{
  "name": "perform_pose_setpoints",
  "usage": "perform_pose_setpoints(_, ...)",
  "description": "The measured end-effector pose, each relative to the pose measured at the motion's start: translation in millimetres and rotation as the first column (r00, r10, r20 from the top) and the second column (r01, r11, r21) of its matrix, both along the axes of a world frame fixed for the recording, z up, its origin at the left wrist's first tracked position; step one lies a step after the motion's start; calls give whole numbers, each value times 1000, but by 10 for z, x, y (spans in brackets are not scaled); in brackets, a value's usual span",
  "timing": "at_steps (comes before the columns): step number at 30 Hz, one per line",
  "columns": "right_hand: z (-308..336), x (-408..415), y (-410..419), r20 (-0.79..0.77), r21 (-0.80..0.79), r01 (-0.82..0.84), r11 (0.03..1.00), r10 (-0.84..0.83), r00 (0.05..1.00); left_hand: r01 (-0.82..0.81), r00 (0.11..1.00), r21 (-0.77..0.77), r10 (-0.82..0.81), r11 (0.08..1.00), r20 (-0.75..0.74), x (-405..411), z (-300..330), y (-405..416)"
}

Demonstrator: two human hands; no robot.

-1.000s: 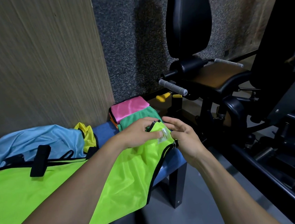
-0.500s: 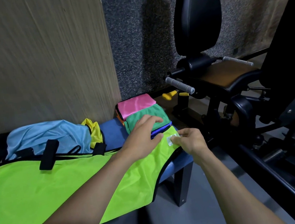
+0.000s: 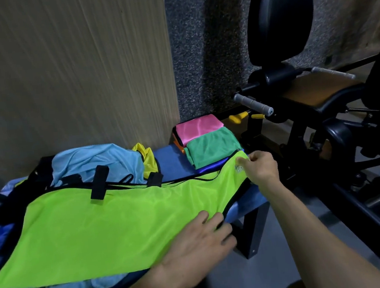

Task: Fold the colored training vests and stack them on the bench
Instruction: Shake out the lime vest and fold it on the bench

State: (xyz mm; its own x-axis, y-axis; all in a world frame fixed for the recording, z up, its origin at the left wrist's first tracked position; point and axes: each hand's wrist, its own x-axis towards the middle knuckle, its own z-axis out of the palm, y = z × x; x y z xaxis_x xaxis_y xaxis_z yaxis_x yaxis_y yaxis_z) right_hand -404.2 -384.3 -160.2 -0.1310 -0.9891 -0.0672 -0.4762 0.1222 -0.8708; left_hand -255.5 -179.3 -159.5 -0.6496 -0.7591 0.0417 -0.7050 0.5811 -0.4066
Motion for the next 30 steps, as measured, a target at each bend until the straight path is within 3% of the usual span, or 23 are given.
perform_pose_setpoints(5, 38, 3, 15, 44, -34, 34, 999, -32, 999, -104, 990, -129, 91, 986, -105, 239, 55, -80)
perform_pose_setpoints(8, 19, -16, 36, 22, -23, 22, 999, -21, 1000, -195, 965, -82, 177, 977, -195, 420, 69, -123)
perform_pose_setpoints(14, 10, -14, 37, 18, -20, 14, 1000, -13, 1000, -225, 923, 19, 220, 974, -316, 522, 36, -154)
perform_pose_setpoints(19, 22, 10, 30, 25, -30, 23, 999, -22, 999, -131, 893, 169, 190, 977, -409, 421, 140, -92)
perform_pose_setpoints(25, 30, -29, 25, 28, 0, 32, 999, -32, 999, -35, 931, 96, 68, 995, -358, 281, 111, -25)
perform_pose_setpoints(30, 38, -107, 39, 19, -3, 20, 1000, -20, 1000, -311, 758, 305, 429, 900, -491, 473, 36, -26)
